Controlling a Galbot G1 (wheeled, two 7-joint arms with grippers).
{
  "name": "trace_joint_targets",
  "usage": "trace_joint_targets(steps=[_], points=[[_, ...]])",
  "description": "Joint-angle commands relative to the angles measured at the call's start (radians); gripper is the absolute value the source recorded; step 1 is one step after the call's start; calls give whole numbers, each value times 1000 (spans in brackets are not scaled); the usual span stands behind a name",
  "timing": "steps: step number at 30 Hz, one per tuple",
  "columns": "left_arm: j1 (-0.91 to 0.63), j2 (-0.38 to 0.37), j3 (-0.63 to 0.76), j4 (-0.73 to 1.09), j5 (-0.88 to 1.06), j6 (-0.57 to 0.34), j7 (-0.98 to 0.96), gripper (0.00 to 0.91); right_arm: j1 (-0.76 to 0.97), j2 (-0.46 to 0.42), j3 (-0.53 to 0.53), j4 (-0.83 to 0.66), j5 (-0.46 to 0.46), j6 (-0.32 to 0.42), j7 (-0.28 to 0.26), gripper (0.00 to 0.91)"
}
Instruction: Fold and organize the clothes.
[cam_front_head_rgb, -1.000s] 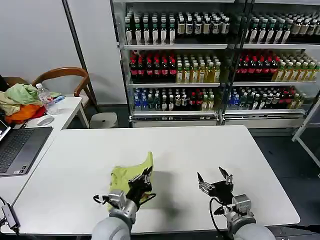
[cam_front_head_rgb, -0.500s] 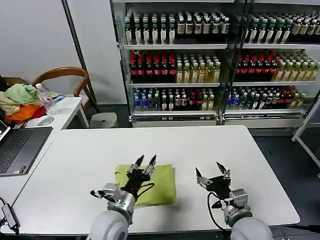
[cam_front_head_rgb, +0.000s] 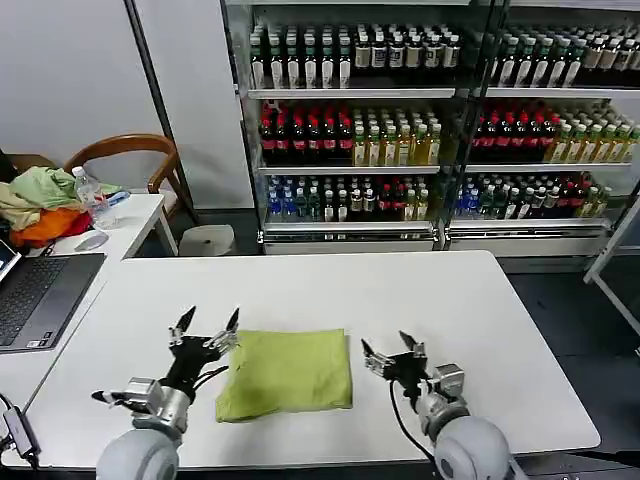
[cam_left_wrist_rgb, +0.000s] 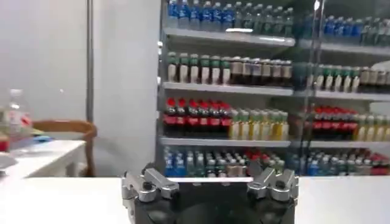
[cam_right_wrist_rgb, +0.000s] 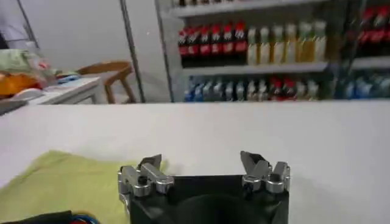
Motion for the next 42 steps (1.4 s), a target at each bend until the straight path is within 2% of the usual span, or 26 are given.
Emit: trace_joint_targets(steps=[1, 10, 11, 12, 13, 23, 31, 35, 42], points=[[65, 42, -133, 19, 40, -38, 54, 907, 62, 54, -133, -127, 227, -71, -4, 907], [59, 39, -120, 28, 42, -39, 56, 907, 52, 56, -127, -136, 300, -81, 16, 907], [57, 40, -120, 30, 42, -39, 56, 907, 52, 56, -125, -136, 307, -81, 14, 232], [55, 40, -121, 33, 42, -39, 54, 907, 53, 57, -123, -135, 310, -71, 13, 60], [53, 39, -122, 35, 42, -40, 54, 907, 53, 59, -121, -135, 316, -69, 14, 0], [49, 34, -119, 42, 43, -38, 52, 907, 53, 55, -117, -120, 343, -73, 16, 0], [46, 24, -106, 50, 48, -35, 51, 907, 75, 59, -99, -139, 321, -57, 19, 0], [48, 25, -103, 50, 52, -36, 50, 907, 101, 66, -83, -161, 281, -21, 23, 0], [52, 23, -96, 51, 57, -36, 49, 907, 130, 89, -61, -192, 232, 67, 72, 0]])
